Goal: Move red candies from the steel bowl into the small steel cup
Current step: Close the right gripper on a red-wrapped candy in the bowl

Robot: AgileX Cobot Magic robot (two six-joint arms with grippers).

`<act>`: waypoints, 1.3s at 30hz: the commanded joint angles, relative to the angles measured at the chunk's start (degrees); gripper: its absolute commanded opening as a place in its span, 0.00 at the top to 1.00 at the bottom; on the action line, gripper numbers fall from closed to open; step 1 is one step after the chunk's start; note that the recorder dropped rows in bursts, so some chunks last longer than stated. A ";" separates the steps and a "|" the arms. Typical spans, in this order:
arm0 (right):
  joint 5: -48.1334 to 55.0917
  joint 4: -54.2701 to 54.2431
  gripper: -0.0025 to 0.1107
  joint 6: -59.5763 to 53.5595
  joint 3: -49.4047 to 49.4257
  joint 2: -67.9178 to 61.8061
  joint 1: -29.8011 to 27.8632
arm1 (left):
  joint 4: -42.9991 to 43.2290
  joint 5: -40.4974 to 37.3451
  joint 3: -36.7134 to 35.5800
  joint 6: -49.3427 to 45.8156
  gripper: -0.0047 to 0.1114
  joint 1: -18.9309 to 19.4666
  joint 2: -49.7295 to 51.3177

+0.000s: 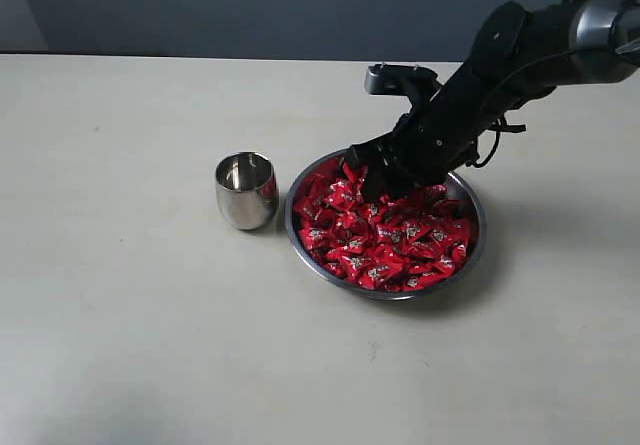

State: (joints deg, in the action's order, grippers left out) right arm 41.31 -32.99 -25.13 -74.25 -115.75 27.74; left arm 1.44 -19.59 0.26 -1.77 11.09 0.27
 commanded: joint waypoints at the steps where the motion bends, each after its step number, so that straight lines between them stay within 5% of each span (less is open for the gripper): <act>1: 0.51 0.25 0.64 -0.42 -0.37 -0.17 0.95 | 0.11 0.45 -0.26 0.08 0.96 -0.38 -0.27; 16: 0.09 1.63 0.65 -0.42 -0.37 -1.13 1.61 | 0.11 0.45 -0.26 0.08 0.96 -0.38 -0.27; 20: 0.30 1.84 0.73 -0.42 -0.37 -1.13 1.61 | 0.11 0.45 -0.26 0.08 0.96 -0.38 -0.27; 26: 0.30 2.06 0.98 -0.42 -0.37 -1.13 1.61 | 0.11 0.45 -0.26 0.08 0.96 -0.38 -0.27; 39: -0.54 2.51 0.99 -0.42 -0.37 1.67 1.61 | 0.11 0.45 -0.26 0.08 0.96 -0.38 -0.27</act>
State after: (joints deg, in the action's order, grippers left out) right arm 41.74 -31.21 -25.24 -74.25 -116.25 29.41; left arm 1.44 -19.59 0.26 -1.77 11.09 0.27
